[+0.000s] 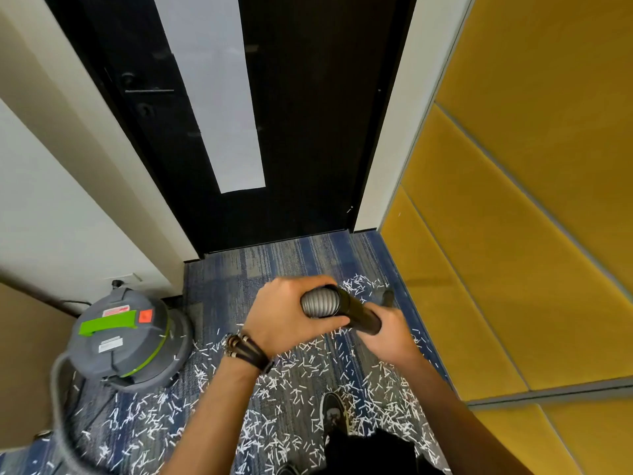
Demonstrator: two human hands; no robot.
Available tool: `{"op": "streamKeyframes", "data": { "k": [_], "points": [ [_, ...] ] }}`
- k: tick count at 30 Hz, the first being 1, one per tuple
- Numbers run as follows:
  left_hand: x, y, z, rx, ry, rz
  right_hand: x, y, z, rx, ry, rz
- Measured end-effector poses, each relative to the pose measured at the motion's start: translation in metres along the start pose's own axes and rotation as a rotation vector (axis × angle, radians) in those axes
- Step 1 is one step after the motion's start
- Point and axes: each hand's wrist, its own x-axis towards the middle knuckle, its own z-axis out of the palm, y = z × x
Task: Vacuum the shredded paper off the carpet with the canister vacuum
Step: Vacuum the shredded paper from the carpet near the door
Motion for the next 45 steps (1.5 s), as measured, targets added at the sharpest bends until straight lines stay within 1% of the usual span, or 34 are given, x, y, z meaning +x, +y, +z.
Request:
{"op": "streamKeyframes", "data": {
  "k": [4,8,12,19,23,27,30,36,42,45],
  "points": [
    [0.003,-0.008,0.012,-0.008,-0.060,-0.007,0.001,0.007,0.006,0.016,-0.031,0.031],
    [-0.001,-0.015,0.015,-0.021,-0.094,0.018,-0.009,0.009,0.015,0.013,-0.018,0.030],
    [-0.002,-0.014,0.012,-0.017,-0.068,0.024,-0.007,0.012,0.017,0.018,0.010,0.028],
    [-0.007,-0.019,-0.004,-0.021,-0.086,0.029,0.001,0.001,0.027,0.032,-0.079,-0.011],
    [-0.012,-0.025,-0.008,-0.085,-0.122,0.040,-0.008,0.000,0.033,0.011,-0.106,-0.004],
    [-0.015,-0.027,-0.006,-0.077,-0.051,0.025,-0.004,0.000,0.028,0.000,-0.078,0.013],
    [-0.008,-0.025,-0.014,-0.060,-0.032,0.035,0.003,-0.005,0.027,0.002,-0.071,0.026],
    [0.002,-0.028,-0.008,0.002,-0.071,0.033,0.018,-0.001,0.030,0.026,-0.103,0.032],
    [0.000,-0.032,-0.006,-0.036,-0.147,0.046,0.007,0.005,0.037,0.059,-0.135,0.047],
    [-0.003,-0.029,-0.004,-0.052,-0.115,0.053,0.001,0.007,0.036,0.049,-0.124,0.062]
  ]
}}
